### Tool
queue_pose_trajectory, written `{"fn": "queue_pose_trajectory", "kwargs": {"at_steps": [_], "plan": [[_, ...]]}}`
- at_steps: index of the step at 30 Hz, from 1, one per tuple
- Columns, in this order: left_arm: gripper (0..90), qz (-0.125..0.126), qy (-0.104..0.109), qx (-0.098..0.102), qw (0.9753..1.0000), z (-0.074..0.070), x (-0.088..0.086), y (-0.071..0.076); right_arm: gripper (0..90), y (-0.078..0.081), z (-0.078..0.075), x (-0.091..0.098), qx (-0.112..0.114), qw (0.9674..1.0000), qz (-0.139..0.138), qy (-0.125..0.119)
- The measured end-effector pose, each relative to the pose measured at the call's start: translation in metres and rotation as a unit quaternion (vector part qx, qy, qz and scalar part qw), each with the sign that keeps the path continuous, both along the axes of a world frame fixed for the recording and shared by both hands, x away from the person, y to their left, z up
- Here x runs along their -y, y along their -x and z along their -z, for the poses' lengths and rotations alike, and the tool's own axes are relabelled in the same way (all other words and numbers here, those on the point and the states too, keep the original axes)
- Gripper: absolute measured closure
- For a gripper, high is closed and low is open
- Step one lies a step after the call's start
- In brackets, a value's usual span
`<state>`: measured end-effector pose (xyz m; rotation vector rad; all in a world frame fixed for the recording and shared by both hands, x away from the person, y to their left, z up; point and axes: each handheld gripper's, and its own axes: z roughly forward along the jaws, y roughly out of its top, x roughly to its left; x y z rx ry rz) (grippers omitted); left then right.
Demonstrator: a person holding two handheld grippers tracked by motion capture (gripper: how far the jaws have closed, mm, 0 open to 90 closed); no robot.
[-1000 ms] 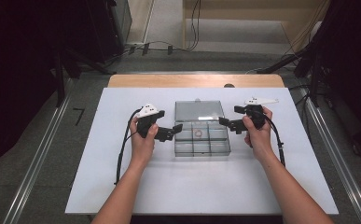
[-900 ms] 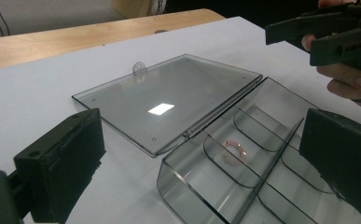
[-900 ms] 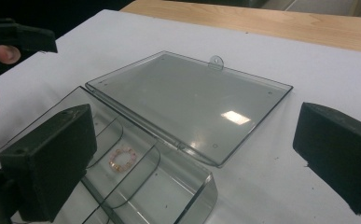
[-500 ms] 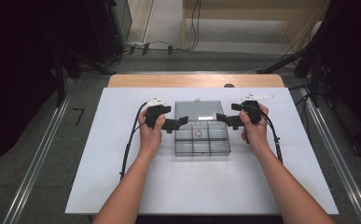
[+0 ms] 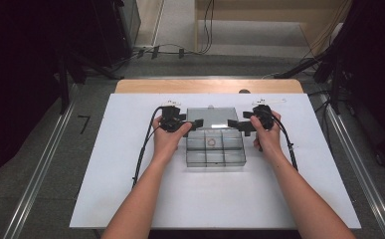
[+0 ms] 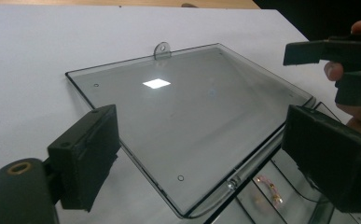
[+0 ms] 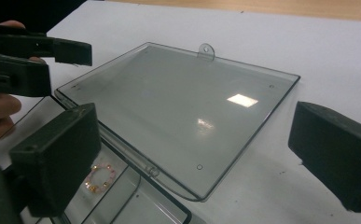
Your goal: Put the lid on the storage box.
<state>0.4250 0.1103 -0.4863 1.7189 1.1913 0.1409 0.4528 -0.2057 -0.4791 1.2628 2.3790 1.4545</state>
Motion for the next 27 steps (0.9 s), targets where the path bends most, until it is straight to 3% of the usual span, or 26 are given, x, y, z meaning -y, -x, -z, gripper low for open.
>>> {"fn": "queue_pose_trajectory", "kwargs": {"at_steps": [8, 14, 20, 27], "plan": [[15.5, -0.017, -0.002, -0.032, 0.9993, 0.011, 0.001, -0.006, 2.8, -0.006, 0.007, -0.005, -0.026, 0.9997, -0.005, 0.001], [16.1, -0.024, 0.001, -0.039, 0.9989, 0.014, 0.002, -0.007, 10.8, -0.011, 0.012, -0.009, -0.039, 0.9987, 0.022, 0.023], [17.5, -0.026, -0.004, -0.050, 0.9984, 0.015, 0.002, -0.007, 16.4, -0.016, 0.019, -0.011, -0.069, 0.9968, 0.038, 0.014], [19.6, -0.027, 0.009, -0.060, 0.9978, 0.018, 0.006, -0.008, 19.6, -0.016, 0.020, -0.014, -0.084, 0.9956, 0.040, 0.005]]}}
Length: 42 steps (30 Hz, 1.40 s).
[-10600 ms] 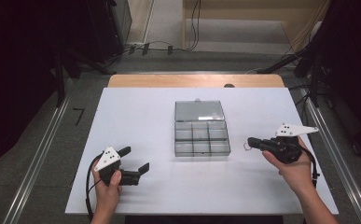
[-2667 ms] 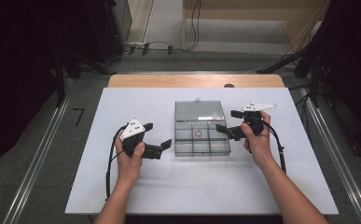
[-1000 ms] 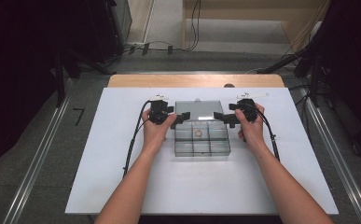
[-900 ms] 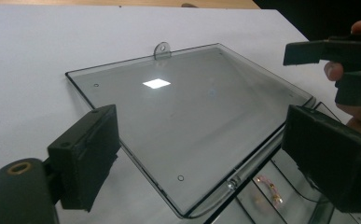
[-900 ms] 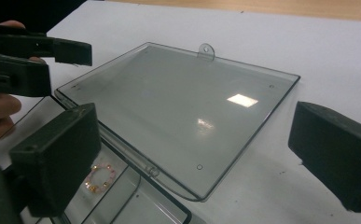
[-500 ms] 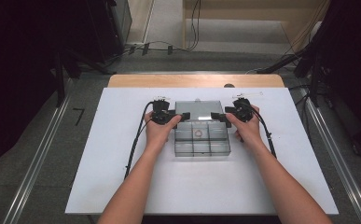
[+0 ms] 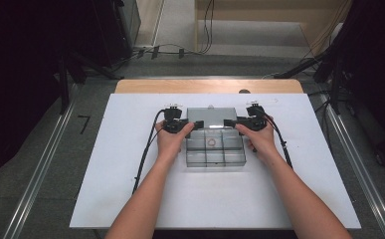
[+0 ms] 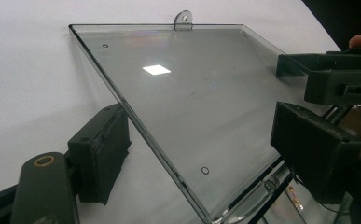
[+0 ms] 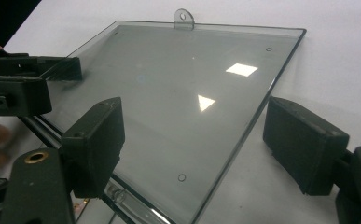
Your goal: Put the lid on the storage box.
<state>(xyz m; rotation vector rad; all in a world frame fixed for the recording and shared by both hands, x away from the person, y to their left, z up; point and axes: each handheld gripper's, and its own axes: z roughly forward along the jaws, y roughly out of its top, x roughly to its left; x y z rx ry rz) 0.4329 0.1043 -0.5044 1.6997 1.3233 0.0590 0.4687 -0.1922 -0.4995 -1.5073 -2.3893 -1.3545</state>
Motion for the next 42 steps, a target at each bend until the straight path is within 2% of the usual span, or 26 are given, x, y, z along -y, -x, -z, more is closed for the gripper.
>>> {"fn": "queue_pose_trajectory", "kwargs": {"at_steps": [12, 18, 22, 33, 37, 42], "plan": [[24.9, 0.002, 0.010, -0.007, 0.9999, 0.001, 0.000, 0.000, 24.5, 0.000, 0.001, 0.000, -0.017, 0.9997, -0.002, -0.019], [30.7, -0.012, 0.008, -0.009, 0.9999, -0.002, 0.000, 0.000, 29.0, 0.001, -0.001, 0.000, -0.008, 0.9998, 0.000, -0.020], [33.6, -0.011, 0.013, -0.008, 0.9998, -0.003, -0.001, 0.000, 32.4, 0.001, -0.003, 0.000, -0.004, 0.9998, 0.005, -0.021], [45.4, -0.016, 0.011, 0.016, 0.9997, -0.011, -0.004, 0.003, 46.5, 0.005, -0.012, 0.006, 0.028, 0.9994, 0.007, -0.020], [49.4, -0.019, 0.013, 0.026, 0.9994, -0.014, -0.005, 0.006, 49.6, 0.009, -0.016, 0.007, 0.052, 0.9985, 0.009, -0.015], [55.6, -0.018, 0.022, 0.041, 0.9988, -0.017, -0.009, 0.009, 57.4, 0.012, -0.019, 0.012, 0.062, 0.9976, 0.005, -0.031]]}}
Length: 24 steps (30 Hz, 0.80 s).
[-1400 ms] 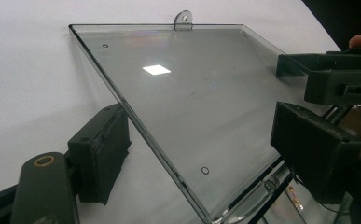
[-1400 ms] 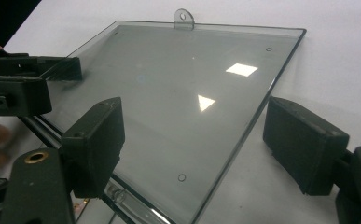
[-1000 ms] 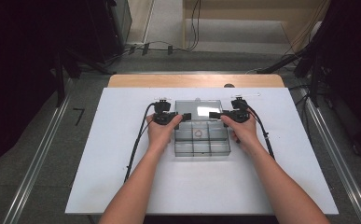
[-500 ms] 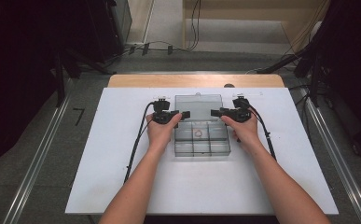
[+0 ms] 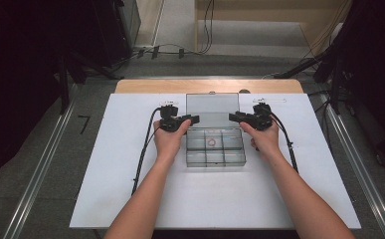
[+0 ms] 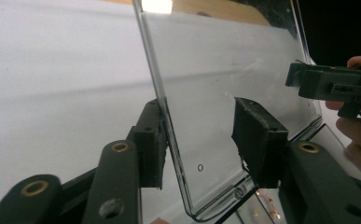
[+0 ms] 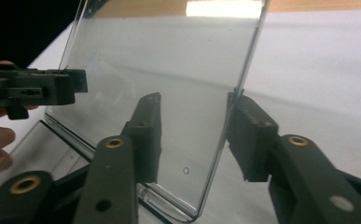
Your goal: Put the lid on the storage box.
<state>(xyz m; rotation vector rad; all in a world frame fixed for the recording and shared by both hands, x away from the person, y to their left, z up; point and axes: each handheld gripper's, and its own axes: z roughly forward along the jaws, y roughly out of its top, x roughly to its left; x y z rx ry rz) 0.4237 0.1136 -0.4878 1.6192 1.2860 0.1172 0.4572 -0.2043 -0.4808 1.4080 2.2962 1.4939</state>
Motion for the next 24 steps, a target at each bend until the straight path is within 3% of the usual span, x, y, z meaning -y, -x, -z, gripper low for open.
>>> {"fn": "queue_pose_trajectory", "kwargs": {"at_steps": [12, 24], "plan": [[66.0, 0.012, 0.011, 0.031, 0.9994, -0.005, -0.006, 0.010, 70.4, 0.011, -0.007, 0.010, 0.036, 0.9990, -0.015, -0.020], [66.6, 0.030, 0.006, 0.047, 0.9984, -0.007, -0.009, 0.014, 73.0, 0.020, -0.007, 0.013, 0.070, 0.9972, -0.021, -0.016]]}}
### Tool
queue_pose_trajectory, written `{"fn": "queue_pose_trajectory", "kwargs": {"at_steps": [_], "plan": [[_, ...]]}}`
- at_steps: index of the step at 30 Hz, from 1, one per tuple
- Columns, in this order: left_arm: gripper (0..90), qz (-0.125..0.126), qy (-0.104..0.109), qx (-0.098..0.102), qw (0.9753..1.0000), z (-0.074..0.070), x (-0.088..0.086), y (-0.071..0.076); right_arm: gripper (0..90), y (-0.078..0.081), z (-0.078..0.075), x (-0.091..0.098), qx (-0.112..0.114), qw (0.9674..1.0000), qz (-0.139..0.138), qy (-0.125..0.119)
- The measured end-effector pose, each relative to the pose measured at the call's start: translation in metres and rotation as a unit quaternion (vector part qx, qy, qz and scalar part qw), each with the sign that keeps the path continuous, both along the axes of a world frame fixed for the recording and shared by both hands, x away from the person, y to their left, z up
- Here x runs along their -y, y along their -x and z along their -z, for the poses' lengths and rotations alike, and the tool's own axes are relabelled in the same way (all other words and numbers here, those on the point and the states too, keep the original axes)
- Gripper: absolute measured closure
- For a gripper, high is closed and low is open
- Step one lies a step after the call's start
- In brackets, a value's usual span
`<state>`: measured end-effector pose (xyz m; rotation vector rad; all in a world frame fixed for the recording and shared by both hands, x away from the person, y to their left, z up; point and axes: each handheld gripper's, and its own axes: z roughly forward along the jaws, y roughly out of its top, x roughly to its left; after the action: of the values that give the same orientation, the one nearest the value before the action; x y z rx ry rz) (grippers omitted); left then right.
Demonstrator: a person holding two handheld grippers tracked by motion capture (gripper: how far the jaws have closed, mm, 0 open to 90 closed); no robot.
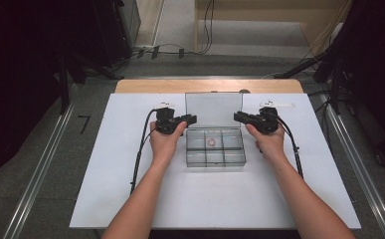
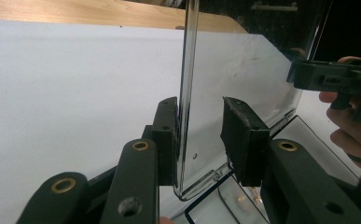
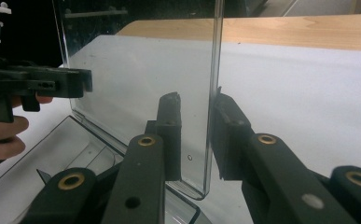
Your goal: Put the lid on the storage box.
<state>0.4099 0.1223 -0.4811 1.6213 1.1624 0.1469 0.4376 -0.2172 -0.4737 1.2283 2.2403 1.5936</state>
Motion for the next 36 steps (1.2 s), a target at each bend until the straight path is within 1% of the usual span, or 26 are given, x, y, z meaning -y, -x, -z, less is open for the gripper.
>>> {"fn": "queue_pose_trajectory", "kwargs": {"at_steps": [4, 7, 9, 10, 13, 16, 19, 22, 24, 27, 32, 33, 34, 36], "plan": [[65.1, 0.002, 0.001, -0.002, 1.0000, -0.001, 0.000, 0.000, 73.3, 0.002, 0.001, 0.001, 0.011, 0.9999, -0.003, 0.000], [59.1, 0.004, 0.000, 0.005, 1.0000, -0.004, 0.002, 0.001, 73.3, 0.003, 0.001, 0.001, 0.019, 0.9998, -0.004, 0.002], [55.0, 0.003, 0.001, 0.014, 0.9999, -0.008, 0.002, 0.000, 73.3, 0.004, 0.002, 0.001, 0.025, 0.9997, -0.005, 0.002], [54.4, 0.003, 0.005, 0.016, 0.9999, -0.010, 0.002, -0.001, 73.3, 0.004, 0.002, 0.001, 0.025, 0.9997, -0.004, 0.001], [52.4, -0.001, 0.005, 0.025, 0.9997, -0.019, 0.002, -0.003, 73.3, 0.005, 0.003, 0.001, 0.032, 0.9995, -0.005, 0.000], [52.4, -0.007, 0.005, 0.037, 0.9993, -0.027, 0.002, -0.006, 73.3, 0.005, 0.003, 0.001, 0.038, 0.9993, -0.007, 0.003], [52.6, -0.010, 0.007, 0.043, 0.9990, -0.032, 0.001, -0.008, 73.3, 0.005, 0.003, 0.002, 0.044, 0.9989, -0.010, 0.008], [56.1, -0.010, 0.008, 0.045, 0.9989, -0.033, 0.002, -0.009, 73.2, 0.006, 0.003, 0.001, 0.045, 0.9989, -0.010, 0.009], [59.3, -0.011, 0.003, 0.045, 0.9989, -0.032, 0.002, -0.009, 73.2, 0.006, 0.003, 0.002, 0.045, 0.9989, -0.010, 0.010], [63.6, -0.010, 0.003, 0.045, 0.9989, -0.032, 0.000, -0.010, 73.2, 0.006, 0.003, 0.002, 0.045, 0.9989, -0.011, 0.009], [65.3, -0.006, 0.006, 0.047, 0.9989, -0.032, -0.001, -0.009, 72.7, 0.006, 0.002, 0.002, 0.044, 0.9989, -0.011, 0.012], [65.5, -0.004, 0.008, 0.047, 0.9989, -0.032, -0.002, -0.009, 72.0, 0.006, 0.002, 0.001, 0.044, 0.9989, -0.010, 0.013], [65.6, -0.005, 0.008, 0.048, 0.9988, -0.032, -0.002, -0.008, 69.2, 0.006, 0.002, 0.001, 0.043, 0.9990, -0.009, 0.014], [65.6, -0.003, 0.008, 0.051, 0.9986, -0.031, -0.002, -0.007, 55.1, 0.006, 0.001, 0.000, 0.044, 0.9989, -0.011, 0.014]]}}
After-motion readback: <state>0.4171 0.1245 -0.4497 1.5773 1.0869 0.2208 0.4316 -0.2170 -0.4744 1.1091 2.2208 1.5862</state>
